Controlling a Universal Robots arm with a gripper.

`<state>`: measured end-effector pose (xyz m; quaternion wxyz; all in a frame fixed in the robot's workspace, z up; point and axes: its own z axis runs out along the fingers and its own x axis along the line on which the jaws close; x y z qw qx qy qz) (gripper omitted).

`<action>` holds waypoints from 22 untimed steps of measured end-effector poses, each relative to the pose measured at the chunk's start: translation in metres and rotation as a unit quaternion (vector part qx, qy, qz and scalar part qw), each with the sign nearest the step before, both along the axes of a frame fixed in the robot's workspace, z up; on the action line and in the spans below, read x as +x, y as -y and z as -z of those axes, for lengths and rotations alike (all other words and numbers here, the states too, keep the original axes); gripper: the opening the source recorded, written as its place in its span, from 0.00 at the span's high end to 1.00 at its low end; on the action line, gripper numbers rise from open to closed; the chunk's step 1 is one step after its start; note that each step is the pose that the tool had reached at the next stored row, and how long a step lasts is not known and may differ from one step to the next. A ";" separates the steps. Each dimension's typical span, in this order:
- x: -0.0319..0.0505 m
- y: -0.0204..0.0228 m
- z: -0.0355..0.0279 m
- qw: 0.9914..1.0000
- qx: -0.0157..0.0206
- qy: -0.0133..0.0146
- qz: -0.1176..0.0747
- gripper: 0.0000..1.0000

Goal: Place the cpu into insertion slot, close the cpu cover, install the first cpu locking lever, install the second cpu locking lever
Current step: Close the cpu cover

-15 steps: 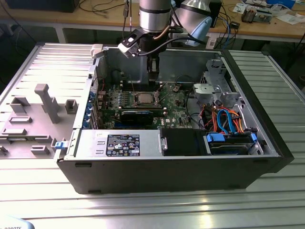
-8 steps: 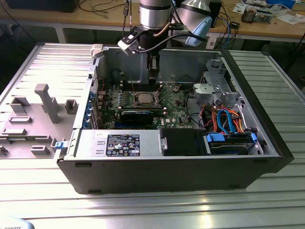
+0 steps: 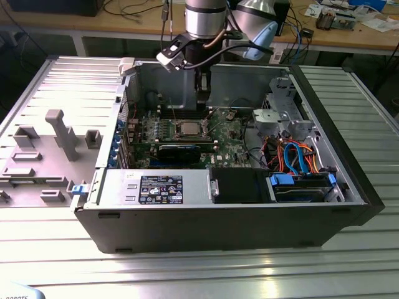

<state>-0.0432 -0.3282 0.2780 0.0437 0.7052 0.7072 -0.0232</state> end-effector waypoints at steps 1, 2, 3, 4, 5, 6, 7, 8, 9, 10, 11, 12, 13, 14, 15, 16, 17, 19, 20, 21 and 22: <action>0.0011 0.0000 0.0000 1.000 0.000 0.000 0.000 0.89; 0.0023 0.0000 0.0000 1.000 0.000 0.000 0.000 0.89; 0.0034 0.0000 0.0000 1.000 0.000 0.000 0.000 0.89; 0.0048 0.0000 0.0000 1.000 0.000 0.000 0.000 0.89; 0.0060 0.0000 0.0000 1.000 0.000 0.000 0.000 0.89; 0.0069 0.0000 0.0000 1.000 0.000 -0.001 0.000 0.89; 0.0085 0.0000 0.0000 1.000 0.000 -0.001 0.000 0.89; 0.0101 0.0000 0.0000 1.000 0.000 -0.001 0.000 0.89; 0.0110 0.0000 0.0000 1.000 0.000 -0.001 0.000 0.89; 0.0118 0.0000 0.0000 1.000 0.000 -0.001 0.000 0.89; 0.0129 0.0000 0.0000 1.000 0.000 -0.002 0.000 0.89; 0.0136 0.0000 0.0000 1.000 0.000 -0.002 0.000 0.89; 0.0151 0.0000 0.0000 1.000 0.000 -0.002 0.000 0.89; 0.0159 0.0000 0.0000 1.000 0.000 -0.002 0.000 0.89; 0.0167 0.0000 0.0000 1.000 0.000 -0.002 0.000 0.89; 0.0175 0.0000 0.0000 1.000 0.000 -0.002 0.000 0.89; 0.0184 0.0000 0.0000 1.000 0.000 -0.002 0.000 0.89; 0.0199 0.0000 0.0000 1.000 0.000 -0.003 0.000 0.89; 0.0206 0.0000 0.0000 1.000 0.000 -0.003 0.000 0.89; 0.0215 0.0000 0.0000 1.000 0.000 -0.003 0.000 0.89; 0.0222 0.0000 0.0000 1.000 0.000 -0.003 0.000 0.89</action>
